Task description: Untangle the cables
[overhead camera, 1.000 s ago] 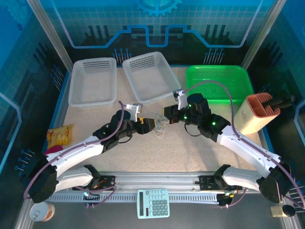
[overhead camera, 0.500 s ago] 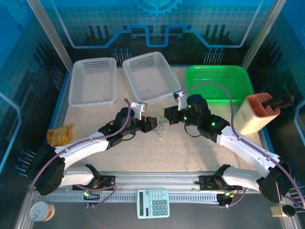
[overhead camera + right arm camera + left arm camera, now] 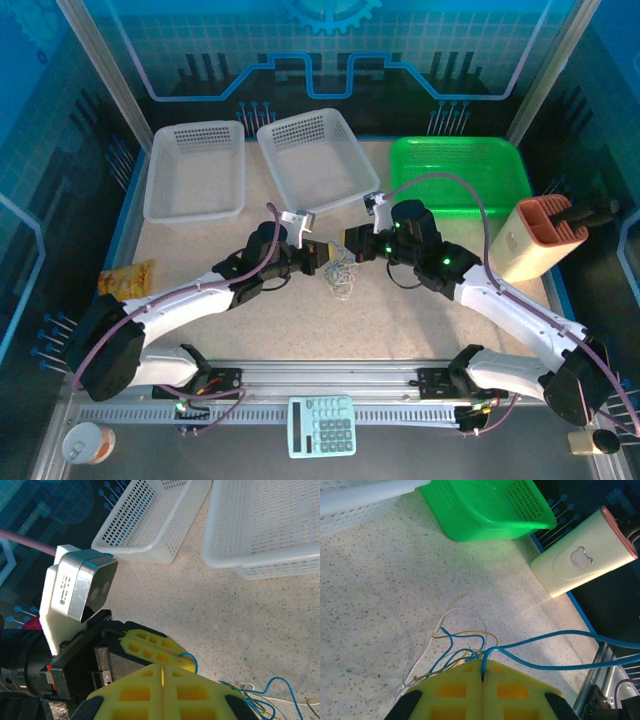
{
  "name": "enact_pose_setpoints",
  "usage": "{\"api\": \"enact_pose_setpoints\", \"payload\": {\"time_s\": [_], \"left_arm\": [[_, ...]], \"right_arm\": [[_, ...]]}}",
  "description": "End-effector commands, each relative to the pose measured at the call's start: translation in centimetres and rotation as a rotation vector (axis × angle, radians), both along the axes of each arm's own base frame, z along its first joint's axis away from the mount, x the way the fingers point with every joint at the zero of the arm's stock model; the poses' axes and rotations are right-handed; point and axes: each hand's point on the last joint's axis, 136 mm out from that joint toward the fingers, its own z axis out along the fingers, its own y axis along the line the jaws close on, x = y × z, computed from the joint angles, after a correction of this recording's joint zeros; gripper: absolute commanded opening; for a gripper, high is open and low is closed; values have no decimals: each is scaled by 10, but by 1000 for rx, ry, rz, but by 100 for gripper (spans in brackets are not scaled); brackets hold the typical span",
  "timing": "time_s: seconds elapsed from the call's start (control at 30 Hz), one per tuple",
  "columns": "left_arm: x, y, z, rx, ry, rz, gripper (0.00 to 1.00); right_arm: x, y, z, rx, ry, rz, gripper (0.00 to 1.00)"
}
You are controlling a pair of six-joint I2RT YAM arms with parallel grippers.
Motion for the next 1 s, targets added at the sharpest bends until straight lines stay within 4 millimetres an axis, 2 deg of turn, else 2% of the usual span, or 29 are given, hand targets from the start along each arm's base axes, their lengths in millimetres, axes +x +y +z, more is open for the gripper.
{"api": "enact_pose_setpoints", "payload": {"time_s": [0.0,0.03,0.07,0.17,0.37,0.57,0.8,0.83,0.87,0.9,0.97], "left_arm": [[-1,-9,33,-73,-33,-26,0],[-1,-9,39,-81,-25,-22,0],[-1,-9,45,-90,-17,-19,0],[0,-10,62,-109,16,-6,0],[2,-15,81,-152,88,10,0],[5,-23,94,-212,126,14,0],[-2,-35,103,-218,136,-14,0],[-3,-36,106,-222,136,-17,0],[-5,-37,108,-226,136,-22,0],[-5,-37,112,-233,137,-24,0],[-7,-37,120,-251,135,-26,0]], "right_arm": [[5,-11,9,11,-38,-41,31],[4,-16,-3,-9,-24,-49,45],[3,-19,-7,-21,-27,-52,55],[-3,-27,-21,-59,-41,-54,70],[-23,-33,-51,-63,-68,-3,84],[-31,-18,-66,-50,-88,40,89],[1,-10,-84,-113,-90,-61,87],[6,-12,-89,-125,-86,-86,82],[10,-14,-95,-131,-77,-105,73],[14,-17,-102,-137,-63,-126,59],[17,-23,-118,-153,-27,-155,40]]}}
